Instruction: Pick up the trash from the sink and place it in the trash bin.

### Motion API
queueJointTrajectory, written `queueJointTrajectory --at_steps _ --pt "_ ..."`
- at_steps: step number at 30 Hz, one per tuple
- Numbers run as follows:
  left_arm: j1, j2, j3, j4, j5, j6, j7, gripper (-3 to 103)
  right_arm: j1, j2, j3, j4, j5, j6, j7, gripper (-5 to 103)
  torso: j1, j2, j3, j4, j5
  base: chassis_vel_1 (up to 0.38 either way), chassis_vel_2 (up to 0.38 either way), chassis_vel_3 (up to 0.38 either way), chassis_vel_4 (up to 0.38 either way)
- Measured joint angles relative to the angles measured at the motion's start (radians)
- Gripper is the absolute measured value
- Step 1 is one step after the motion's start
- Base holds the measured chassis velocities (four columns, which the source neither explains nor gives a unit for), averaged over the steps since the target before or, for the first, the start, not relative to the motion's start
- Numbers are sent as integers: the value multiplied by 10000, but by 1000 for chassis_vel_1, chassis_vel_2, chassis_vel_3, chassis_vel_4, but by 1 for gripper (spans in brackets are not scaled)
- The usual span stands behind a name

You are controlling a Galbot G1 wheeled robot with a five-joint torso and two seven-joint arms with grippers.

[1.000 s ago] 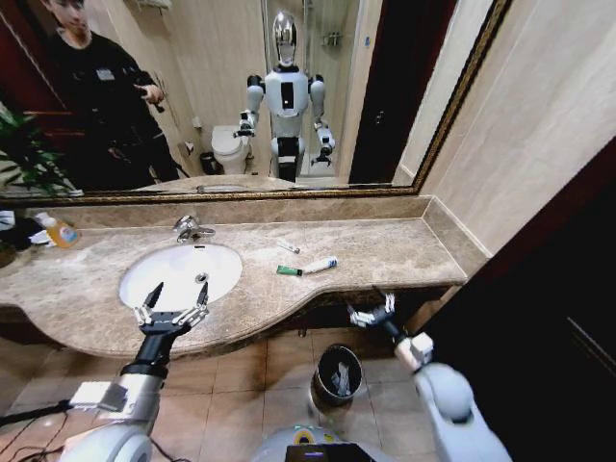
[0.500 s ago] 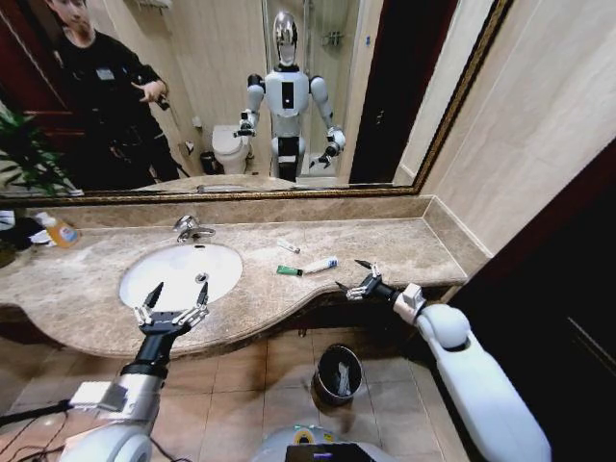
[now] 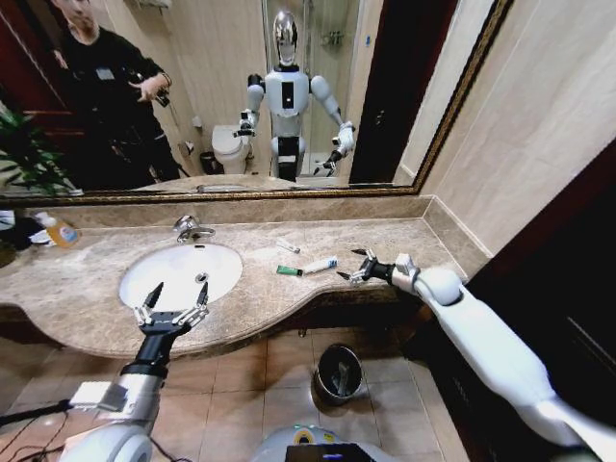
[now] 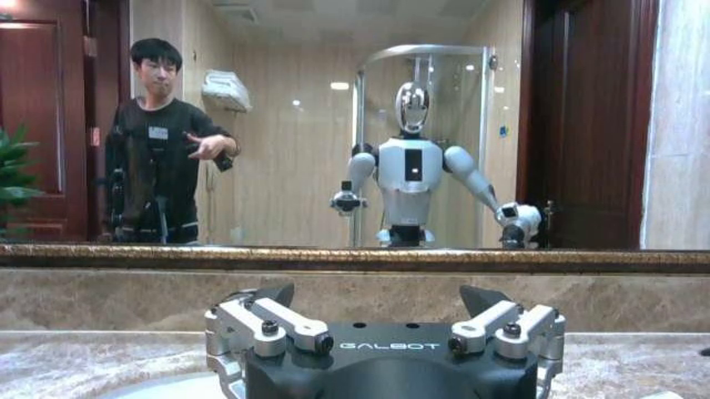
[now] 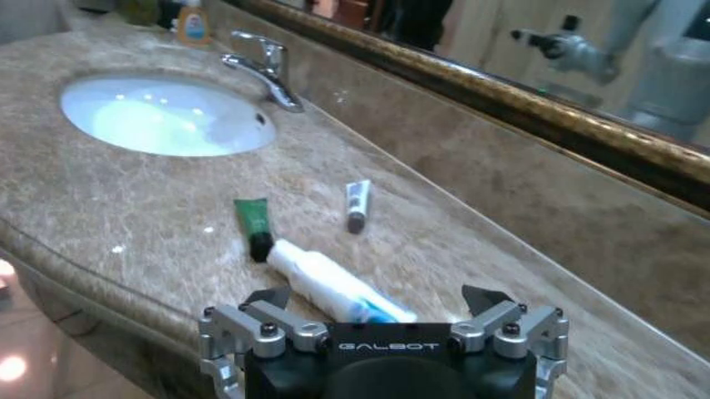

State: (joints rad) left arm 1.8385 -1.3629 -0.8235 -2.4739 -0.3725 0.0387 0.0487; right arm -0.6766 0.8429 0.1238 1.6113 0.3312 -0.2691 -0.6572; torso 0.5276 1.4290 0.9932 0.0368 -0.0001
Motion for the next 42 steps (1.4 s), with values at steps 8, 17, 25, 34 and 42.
queueJointTrajectory --at_steps 8,17,25,34,42 --pt "0 1 0 0 0 0 1 100 1619 515 -2067 -849 7 -198 -327 100 0 0 0 1 1 0 0 0 0" --pt "0 0 1 0 0 0 1 100 3064 962 -3205 -1577 -383 -444 -808 95 0 0 0 1 2 0 0 0 0" --pt "0 0 1 0 0 0 2 100 4395 33 -4372 -1737 -719 -250 -1554 73 -1 0 0 -1 -1 0 0 0 0" --pt "0 0 1 0 0 0 1 100 5034 48 -5268 -1932 -1362 -44 -1724 71 -1 1 0 1 2 0 0 0 0" --pt "0 0 1 0 0 0 1 100 5073 369 -5491 -2167 -1921 142 -1777 76 0 2 0 1 0 0 0 0 0"
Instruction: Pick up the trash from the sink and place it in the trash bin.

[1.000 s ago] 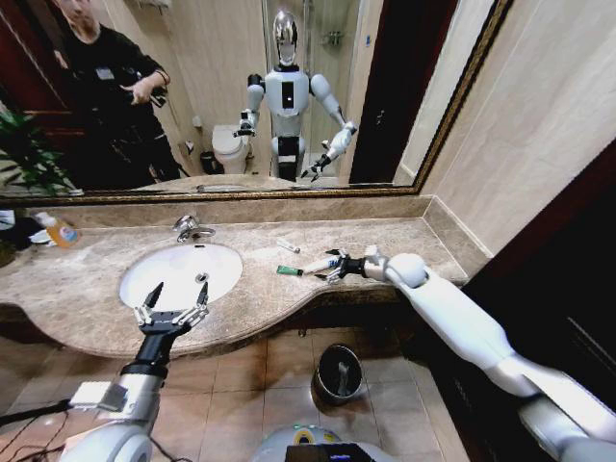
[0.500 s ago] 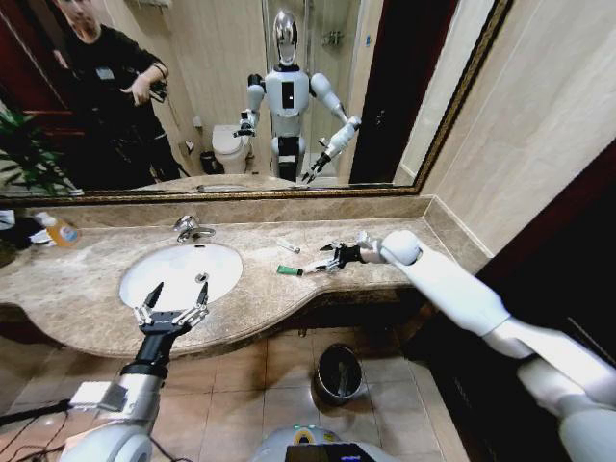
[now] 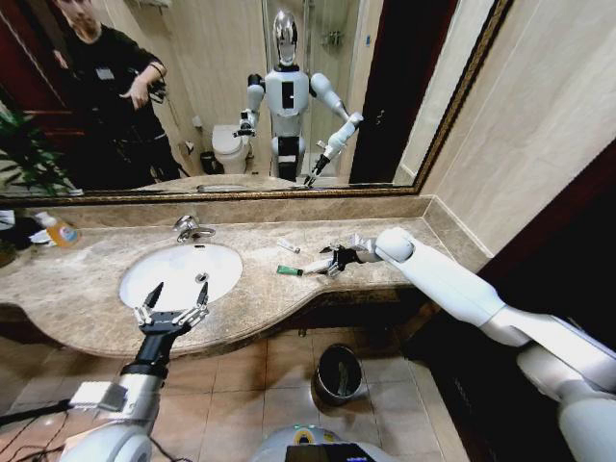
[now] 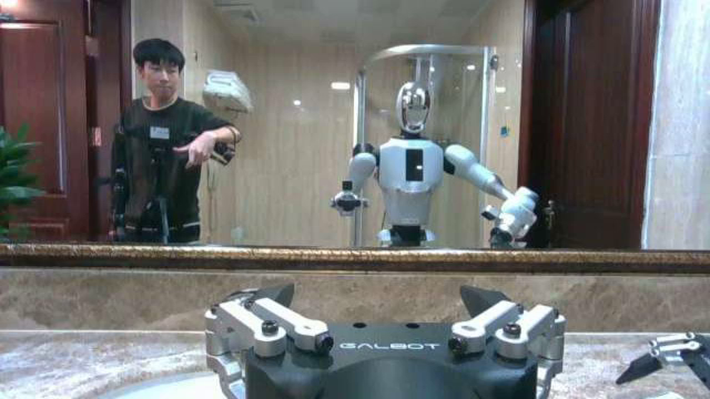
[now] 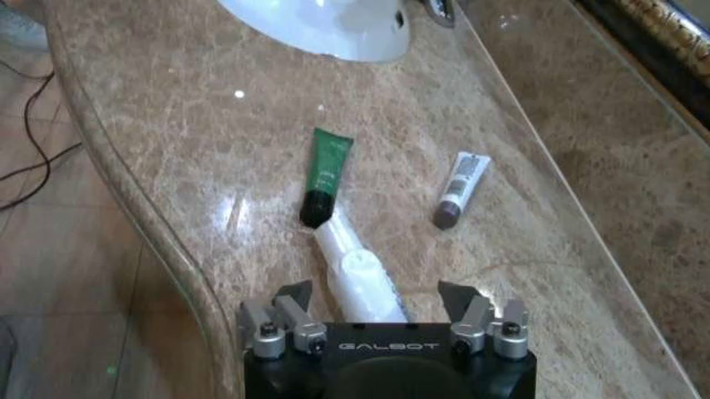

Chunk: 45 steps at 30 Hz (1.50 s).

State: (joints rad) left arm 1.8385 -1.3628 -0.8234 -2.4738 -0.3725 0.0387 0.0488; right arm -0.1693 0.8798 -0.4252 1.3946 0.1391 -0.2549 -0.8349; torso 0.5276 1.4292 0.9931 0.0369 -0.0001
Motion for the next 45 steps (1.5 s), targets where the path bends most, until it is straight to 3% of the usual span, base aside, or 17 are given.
queueJointTrajectory --at_steps 5,6,9,12,19,25,33,35,38,39,43,45 --pt "0 0 0 0 0 0 0 100 -32 62 81 -175 -223 103 -133 70 0 0 0 0 1 0 0 0 0" --pt "0 0 0 0 0 0 0 100 -45 60 127 -277 -263 160 -167 54 0 0 0 0 0 0 0 0 0" --pt "0 0 0 0 0 0 0 100 -47 68 192 -380 -314 217 -177 48 0 0 0 -1 1 0 0 0 0" --pt "0 0 0 0 0 0 0 100 -87 142 359 -501 -388 286 -179 33 0 0 0 0 1 0 0 0 0" --pt "0 0 0 0 0 0 0 100 -442 179 584 -289 -303 295 -34 14 -1 0 -1 -1 -1 0 0 0 0" --pt "0 0 0 0 0 0 0 100 -818 113 935 64 -4 210 275 9 0 -1 0 0 3 0 0 0 0" --pt "1 0 0 0 0 0 0 100 -1663 -278 2089 1226 1743 -94 1891 9 0 0 -1 1 0 0 0 0 0" --pt "0 -1 0 0 0 0 -1 100 -2421 -502 2886 1764 2436 -125 2648 9 0 -1 0 2 4 0 0 0 0" --pt "0 0 0 0 0 0 1 100 -3012 -669 3424 2195 2818 -132 3180 9 0 -1 0 1 3 0 0 0 0" --pt "0 -1 0 0 0 0 0 100 -3690 -825 4143 2709 3147 -140 3574 9 0 0 -1 -1 4 0 0 0 0" --pt "0 0 -2 0 0 0 -2 100 -4852 -1054 5192 3658 3518 -120 4152 9 -1 0 -1 -2 -1 0 0 0 0" --pt "-1 0 0 0 0 0 0 100 -5910 -1166 5647 4654 3904 -76 5315 9 -1 0 -2 -4 2 0 0 0 0"
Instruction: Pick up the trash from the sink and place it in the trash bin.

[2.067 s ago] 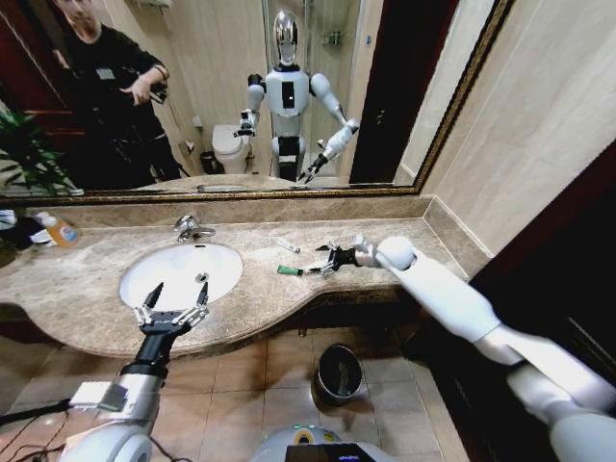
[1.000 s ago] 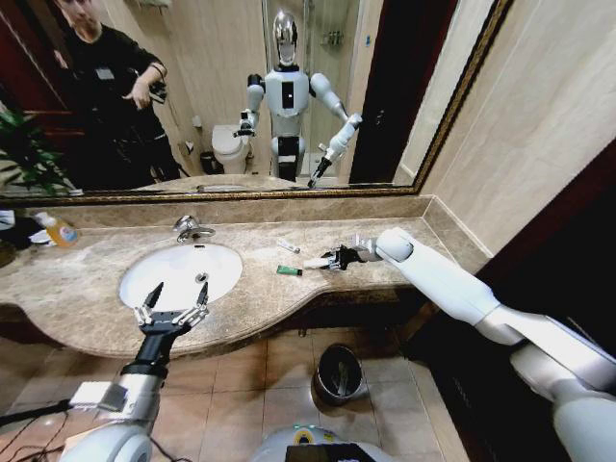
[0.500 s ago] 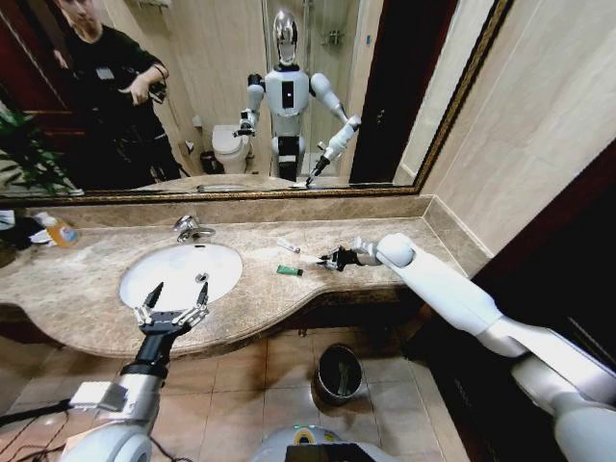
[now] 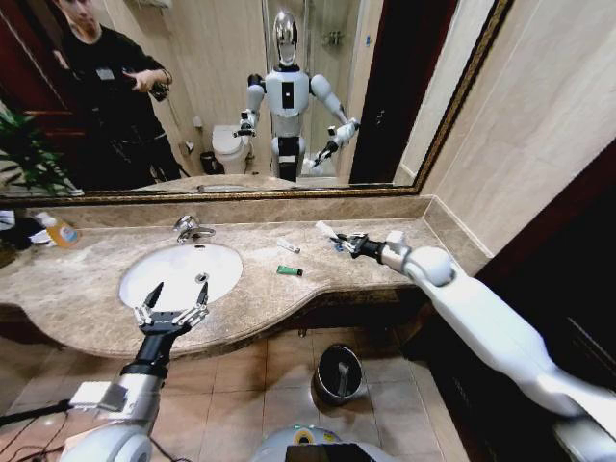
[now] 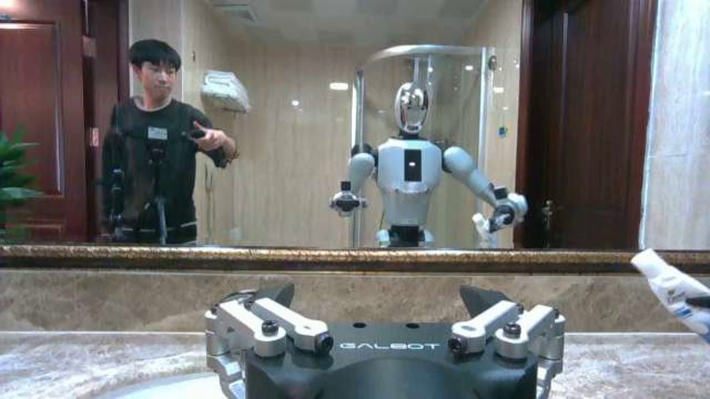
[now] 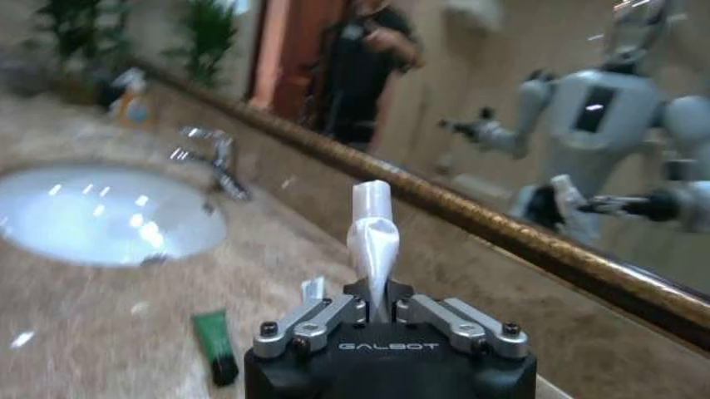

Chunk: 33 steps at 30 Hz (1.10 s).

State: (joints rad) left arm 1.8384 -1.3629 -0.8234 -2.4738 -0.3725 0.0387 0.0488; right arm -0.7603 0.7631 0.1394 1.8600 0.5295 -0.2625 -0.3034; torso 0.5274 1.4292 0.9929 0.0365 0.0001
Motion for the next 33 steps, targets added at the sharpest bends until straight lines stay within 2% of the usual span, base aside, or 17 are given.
queueJointTrajectory --at_steps 1,3,5,6,8,10,11,13,14,18,19,21,23,26,27,32,33 --pt "2 0 0 0 0 0 -1 100 -399 12 177 357 57 -43 388 9 0 0 1 4 -1 0 0 0 0" --pt "1 0 0 0 0 0 0 100 -692 47 317 587 80 -73 659 9 0 0 0 4 -4 0 0 0 0" --pt "1 2 0 0 0 0 6 100 -1815 343 888 1500 320 -382 1923 9 0 -1 1 4 -1 0 0 0 0" --pt "1 2 0 0 0 0 6 100 -1815 343 888 1500 320 -382 1923 9 0 -1 1 4 -1 0 0 0 0" --pt "2 0 0 0 0 0 0 100 -2876 737 1493 2390 562 -910 2726 9 0 0 0 3 0 0 0 0 0" --pt "2 1 0 0 0 0 5 100 -3823 1100 2084 3005 485 -1051 2858 9 0 0 0 4 -5 0 0 0 0" --pt "2 1 0 0 0 0 5 100 -3823 1100 2084 3005 485 -1051 2858 9 0 0 0 4 -5 0 0 0 0" --pt "1 0 0 0 0 0 1 100 -5284 1764 2786 3613 14 -977 2797 9 0 0 0 2 -2 0 0 0 0" --pt "1 0 0 0 0 0 1 100 -5284 1764 2786 3613 14 -977 2797 9 0 0 0 2 -2 0 0 0 0" --pt "1 0 -1 0 0 0 2 100 -6810 3016 3191 3669 -1006 -238 2791 9 -1 1 -1 2 -2 0 0 0 0" --pt "1 0 -1 0 0 0 2 100 -6810 3016 3191 3669 -1006 -238 2791 9 -1 1 -1 2 -2 0 0 0 0" --pt "1 0 0 0 0 0 0 100 -7392 3801 3291 3095 -1788 595 2788 9 0 0 0 3 -3 0 0 0 0" --pt "1 0 0 0 0 0 0 100 -7516 3997 3299 2903 -1971 852 2795 9 0 0 1 3 -3 0 0 0 0" --pt "1 0 0 0 0 0 0 100 -8003 4757 3270 2117 -2425 1921 2884 9 1 -1 1 3 -2 0 0 0 0" --pt "1 0 0 0 0 0 0 100 -8003 4757 3270 2117 -2425 1921 2884 9 1 -1 1 3 -2 0 0 0 0" --pt "1 0 0 0 0 0 0 100 -8553 5799 3212 417 -3175 3552 2799 9 0 -1 1 3 -4 0 0 0 0" --pt "1 0 0 0 0 0 0 100 -8553 5799 3212 417 -3175 3552 2799 9 0 -1 1 3 -4 0 0 0 0"
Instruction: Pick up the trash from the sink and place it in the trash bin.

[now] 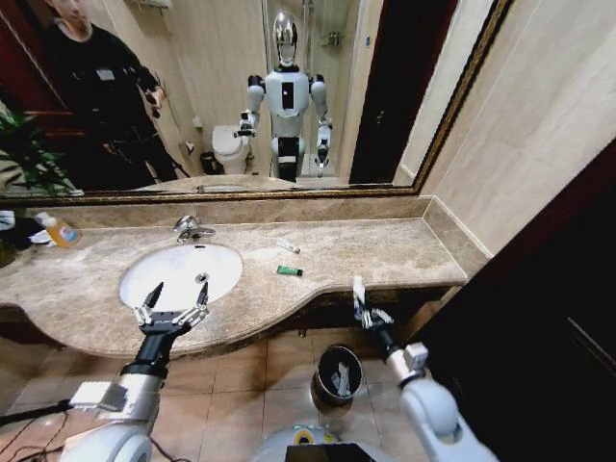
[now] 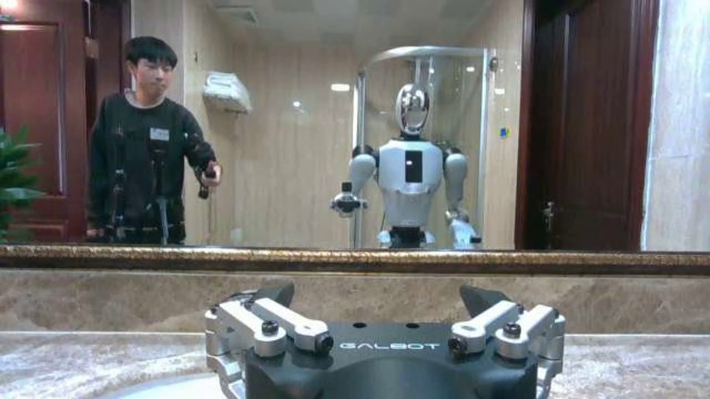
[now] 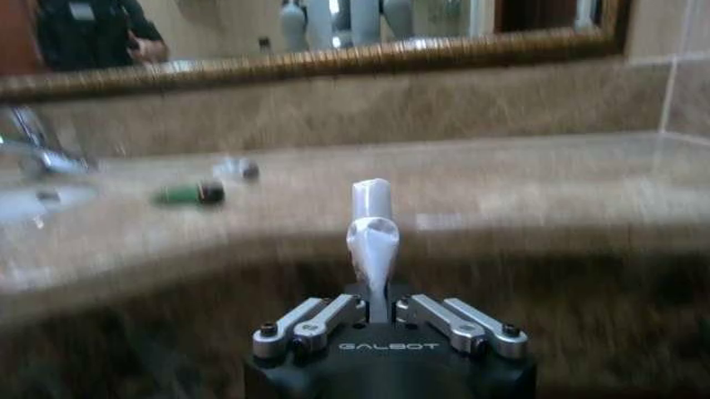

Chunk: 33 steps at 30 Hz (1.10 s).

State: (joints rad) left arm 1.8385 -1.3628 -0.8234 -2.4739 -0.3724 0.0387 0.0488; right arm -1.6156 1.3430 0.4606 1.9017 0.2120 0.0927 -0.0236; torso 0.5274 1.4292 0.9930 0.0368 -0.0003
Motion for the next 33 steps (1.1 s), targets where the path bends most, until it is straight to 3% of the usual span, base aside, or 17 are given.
queueJointTrajectory --at_steps 7,11,22,33 --pt "0 0 0 0 0 0 0 100 495 325 -461 -2362 -480 582 326 9 1 0 1 0 3 0 0 0 0" --pt "0 0 0 0 0 0 0 100 1507 372 -843 -4639 -938 874 720 9 2 0 1 1 1 0 0 0 0" --pt "0 0 0 0 0 0 0 100 2689 949 -938 -7202 -1463 1028 923 7 2 0 1 1 2 0 0 0 0" --pt "0 0 0 0 0 0 0 100 2788 1009 -963 -7766 -1976 1372 953 47 2 0 1 0 2 0 0 0 0"
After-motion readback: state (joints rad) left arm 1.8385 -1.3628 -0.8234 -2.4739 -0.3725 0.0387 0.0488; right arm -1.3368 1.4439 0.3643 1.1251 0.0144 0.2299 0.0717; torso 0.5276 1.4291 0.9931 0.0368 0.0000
